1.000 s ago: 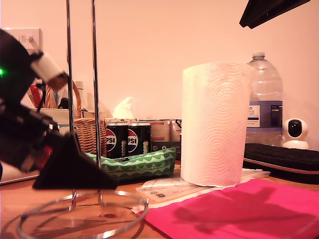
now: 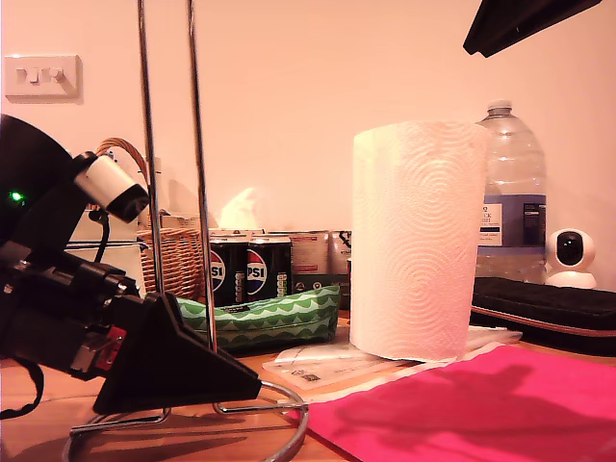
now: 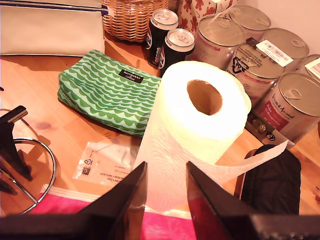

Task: Insert the paper towel roll into the metallic stand.

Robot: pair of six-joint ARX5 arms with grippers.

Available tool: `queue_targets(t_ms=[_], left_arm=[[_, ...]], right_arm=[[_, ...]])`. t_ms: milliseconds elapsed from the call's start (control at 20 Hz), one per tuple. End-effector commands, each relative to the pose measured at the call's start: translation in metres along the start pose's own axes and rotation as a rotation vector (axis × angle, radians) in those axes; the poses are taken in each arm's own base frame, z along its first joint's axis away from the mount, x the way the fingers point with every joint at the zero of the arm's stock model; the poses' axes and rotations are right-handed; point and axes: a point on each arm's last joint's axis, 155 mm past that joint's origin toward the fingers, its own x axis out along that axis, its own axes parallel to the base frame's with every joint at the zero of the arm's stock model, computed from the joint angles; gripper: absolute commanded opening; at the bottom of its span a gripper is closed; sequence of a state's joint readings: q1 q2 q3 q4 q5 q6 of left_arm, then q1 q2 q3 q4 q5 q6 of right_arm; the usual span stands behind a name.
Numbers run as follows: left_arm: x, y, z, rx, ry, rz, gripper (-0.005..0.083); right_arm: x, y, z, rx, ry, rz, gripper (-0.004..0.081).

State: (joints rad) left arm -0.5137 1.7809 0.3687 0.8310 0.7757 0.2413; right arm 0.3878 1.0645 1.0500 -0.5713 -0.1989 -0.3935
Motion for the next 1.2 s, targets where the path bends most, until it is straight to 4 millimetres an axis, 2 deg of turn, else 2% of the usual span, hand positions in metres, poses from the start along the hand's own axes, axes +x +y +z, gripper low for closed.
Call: queue_targets(t_ms=[0,450,750,1000,1150], left_arm=[[-0.002,0.001,0.000,-0.011,-0.005,0.004,0.0241],[-0.005,0.000,-0.003,-0.063,0.002,-0.007,0.0262],[-0.018,0.003,-0.008,-0.080,0.031,0.020,0.0246],[-0.014,-0.004,-0.008,-0.037,0.035,-0.006,0.0233],[-0.014,-0.002,-0.008,-0.033,0.036,0.008,0.0233]], right_arm=[[0.001,0.001,0.001,-0.001,0.002,0.006,0.0217],[0.001,0.003,-0.002,0.001,0.014,0.011,0.0217],[0.001,0.003,-0.002,0.001,0.014,0.010,0.0212],[0.001,0.003,-0.002,0.001,0.014,0.011,0.0212],[0.001,0.003,-0.002,0.001,0.014,0.011,0.0212]])
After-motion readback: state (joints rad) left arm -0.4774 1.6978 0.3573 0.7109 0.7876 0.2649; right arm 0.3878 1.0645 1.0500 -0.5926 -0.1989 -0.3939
